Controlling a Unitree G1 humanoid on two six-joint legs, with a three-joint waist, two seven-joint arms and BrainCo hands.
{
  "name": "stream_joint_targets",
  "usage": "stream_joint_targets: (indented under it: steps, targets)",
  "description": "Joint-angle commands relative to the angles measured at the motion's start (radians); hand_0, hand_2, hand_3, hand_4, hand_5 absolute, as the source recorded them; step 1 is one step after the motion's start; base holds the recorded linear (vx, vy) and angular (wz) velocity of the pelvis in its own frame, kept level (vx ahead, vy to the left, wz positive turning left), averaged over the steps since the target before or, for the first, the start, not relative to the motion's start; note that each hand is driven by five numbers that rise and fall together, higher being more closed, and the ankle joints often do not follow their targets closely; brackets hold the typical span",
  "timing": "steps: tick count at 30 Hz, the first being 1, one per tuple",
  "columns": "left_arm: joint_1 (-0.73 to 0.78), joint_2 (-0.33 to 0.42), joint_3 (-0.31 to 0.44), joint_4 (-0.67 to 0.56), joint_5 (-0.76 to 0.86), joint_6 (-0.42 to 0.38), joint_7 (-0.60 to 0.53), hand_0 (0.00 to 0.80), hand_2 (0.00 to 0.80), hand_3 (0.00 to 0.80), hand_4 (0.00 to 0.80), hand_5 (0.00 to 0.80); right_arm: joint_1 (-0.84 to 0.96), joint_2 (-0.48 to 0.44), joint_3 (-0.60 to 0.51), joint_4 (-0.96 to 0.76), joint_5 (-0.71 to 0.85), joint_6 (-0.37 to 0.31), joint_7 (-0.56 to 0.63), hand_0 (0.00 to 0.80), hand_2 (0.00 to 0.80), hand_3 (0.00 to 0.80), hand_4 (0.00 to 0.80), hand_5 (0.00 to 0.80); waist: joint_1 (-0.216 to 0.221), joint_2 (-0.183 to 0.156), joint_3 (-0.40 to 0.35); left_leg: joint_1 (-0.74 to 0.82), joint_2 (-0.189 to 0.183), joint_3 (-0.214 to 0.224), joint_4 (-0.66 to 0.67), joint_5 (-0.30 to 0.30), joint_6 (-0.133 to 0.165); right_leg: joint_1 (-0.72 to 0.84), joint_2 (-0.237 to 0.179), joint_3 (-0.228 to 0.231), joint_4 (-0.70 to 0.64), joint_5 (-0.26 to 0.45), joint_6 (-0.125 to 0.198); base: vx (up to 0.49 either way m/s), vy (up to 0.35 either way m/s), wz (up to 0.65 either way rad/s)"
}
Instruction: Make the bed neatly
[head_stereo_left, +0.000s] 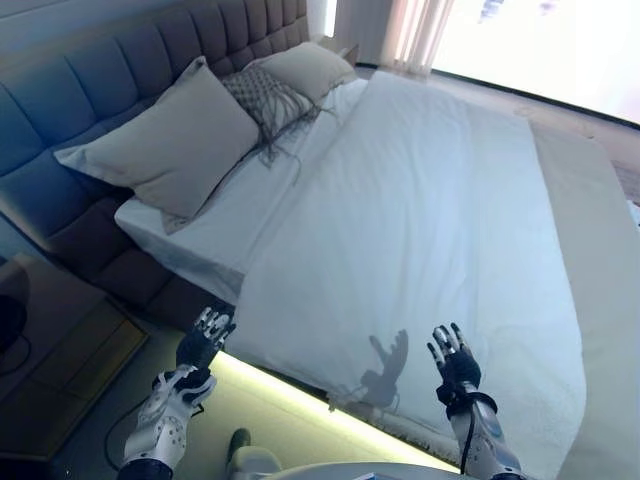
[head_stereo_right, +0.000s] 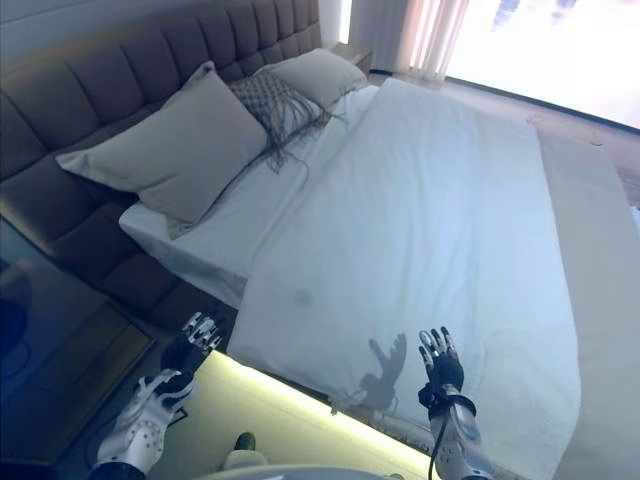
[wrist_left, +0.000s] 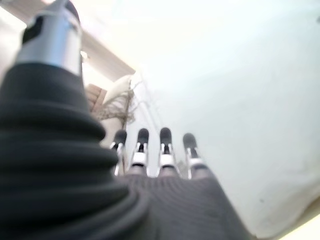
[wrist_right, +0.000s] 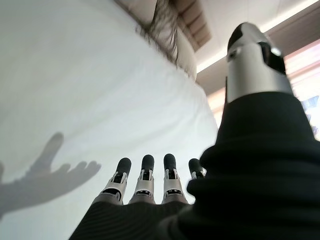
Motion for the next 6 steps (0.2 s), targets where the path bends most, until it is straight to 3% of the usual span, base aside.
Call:
stream_joint_targets:
  steps: [1,6]
  targets:
    - [-0.040,0.004,0.028,-0.016,-0.005,-0.022,0.005,0.000,0.000,0.000,0.000,0.000,-0.016,-0.040,-0.029,-0.071,0.115,-0.004,0.112,0.000,0.000,0.000,0.000,0.000,-0.003,0.035,-0.001,0.000,-0.022,0.027,0.022,0.010,0.082,-0.018,-0.012,-0.003,0.050,0.062,-0.003,0.022,0.001,-0.18]
    - [-0.018,-0.008,0.044,-0.017,0.021,0.005,0.033,0.000,0.000,0.000,0.000,0.000,0.018,-0.023,-0.038,-0.053,0.105,-0.035,0.151,0.000,0.000,0.000,0.000,0.000,-0.009,0.040,-0.009,-0.002,-0.013,0.030,0.035,0.008,0.079,-0.028,-0.010,-0.001,0.062,0.054,-0.003,0.006,-0.001,-0.04]
